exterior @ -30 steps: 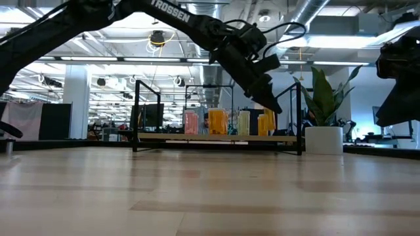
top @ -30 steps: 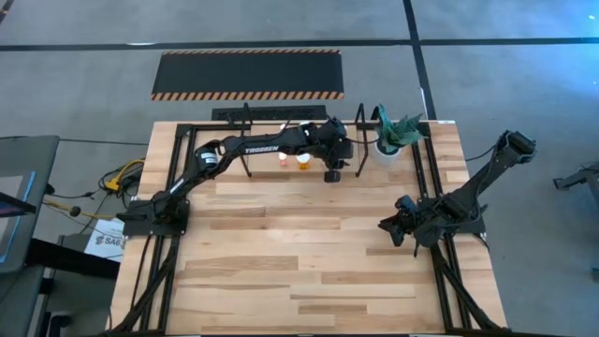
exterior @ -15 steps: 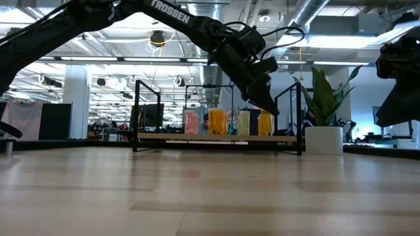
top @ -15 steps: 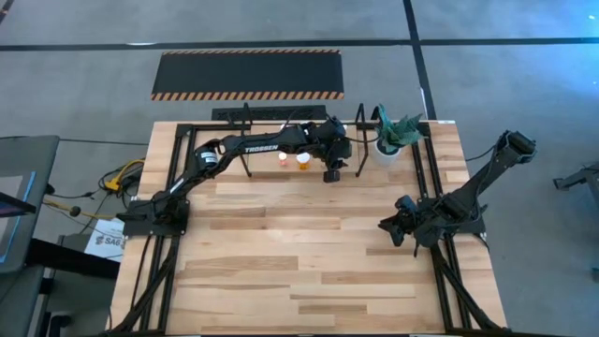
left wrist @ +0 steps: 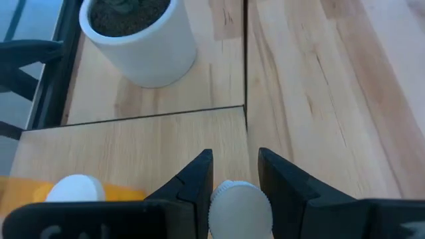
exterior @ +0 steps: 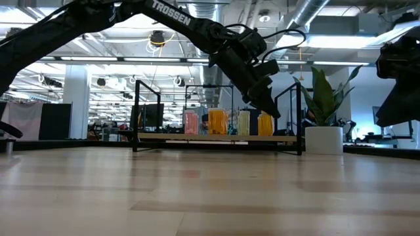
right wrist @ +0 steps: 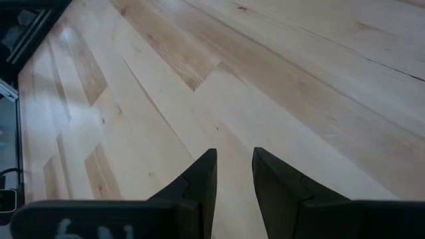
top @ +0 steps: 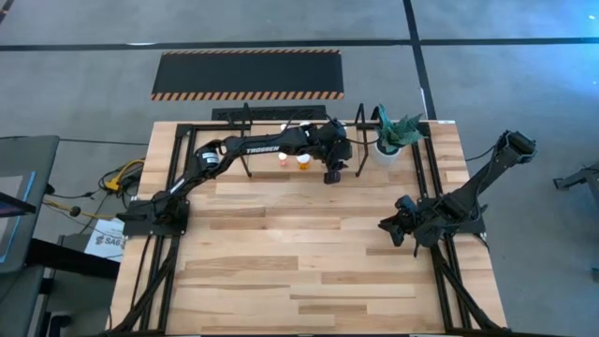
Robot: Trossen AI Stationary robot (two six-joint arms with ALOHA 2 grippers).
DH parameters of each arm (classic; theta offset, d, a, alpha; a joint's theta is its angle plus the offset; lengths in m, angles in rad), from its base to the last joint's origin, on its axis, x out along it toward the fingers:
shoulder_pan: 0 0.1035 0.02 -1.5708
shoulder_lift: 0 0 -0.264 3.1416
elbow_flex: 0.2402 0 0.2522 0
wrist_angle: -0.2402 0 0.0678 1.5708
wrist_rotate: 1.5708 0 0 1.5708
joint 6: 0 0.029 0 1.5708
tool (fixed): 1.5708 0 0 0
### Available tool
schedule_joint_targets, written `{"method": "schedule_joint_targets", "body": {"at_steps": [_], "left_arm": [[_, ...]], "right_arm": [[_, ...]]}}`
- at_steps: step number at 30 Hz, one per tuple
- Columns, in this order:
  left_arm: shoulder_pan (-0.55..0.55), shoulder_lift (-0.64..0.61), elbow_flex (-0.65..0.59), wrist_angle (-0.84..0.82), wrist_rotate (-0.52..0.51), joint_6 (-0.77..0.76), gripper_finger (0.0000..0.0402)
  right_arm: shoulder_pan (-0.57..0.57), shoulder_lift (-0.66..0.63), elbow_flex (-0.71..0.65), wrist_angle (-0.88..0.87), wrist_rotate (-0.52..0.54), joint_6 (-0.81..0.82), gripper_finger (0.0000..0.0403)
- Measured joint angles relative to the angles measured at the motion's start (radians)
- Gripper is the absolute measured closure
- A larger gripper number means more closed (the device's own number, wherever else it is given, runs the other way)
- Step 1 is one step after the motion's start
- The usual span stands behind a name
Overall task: Pick and place medicine bottles onto shelf by color
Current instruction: Put the small orange pill bottle on the shelf aligned with the other small orange pill bottles
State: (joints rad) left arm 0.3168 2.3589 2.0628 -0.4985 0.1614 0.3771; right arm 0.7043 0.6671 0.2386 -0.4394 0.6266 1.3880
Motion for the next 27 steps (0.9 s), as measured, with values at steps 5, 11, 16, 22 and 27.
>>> {"method": "schedule_joint_targets", "body": {"at_steps": [5, 11, 16, 22, 27], "left_arm": [[0.000, 0.000, 0.000, 0.000, 0.000, -0.005, 0.0305], [0.000, 0.000, 0.000, 0.024, 0.000, -0.005, 0.0302], [0.000, 0.000, 0.000, 0.028, 0.000, -0.009, 0.0301], [0.000, 0.000, 0.000, 0.025, 0.000, -0.031, 0.0301], [0.000, 0.000, 0.000, 0.023, 0.000, -0.034, 0.0301]], "right_arm": [[0.000, 0.000, 0.000, 0.000, 0.000, 0.000, 0.0284], [0.000, 0.000, 0.000, 0.000, 0.000, 0.000, 0.0284], [0.000, 0.000, 0.000, 0.000, 0.000, 0.000, 0.0284], [0.000, 0.000, 0.000, 0.000, 0.000, 0.000, 0.0284], [0.000, 0.000, 0.000, 0.000, 0.000, 0.000, 0.0284]]}}
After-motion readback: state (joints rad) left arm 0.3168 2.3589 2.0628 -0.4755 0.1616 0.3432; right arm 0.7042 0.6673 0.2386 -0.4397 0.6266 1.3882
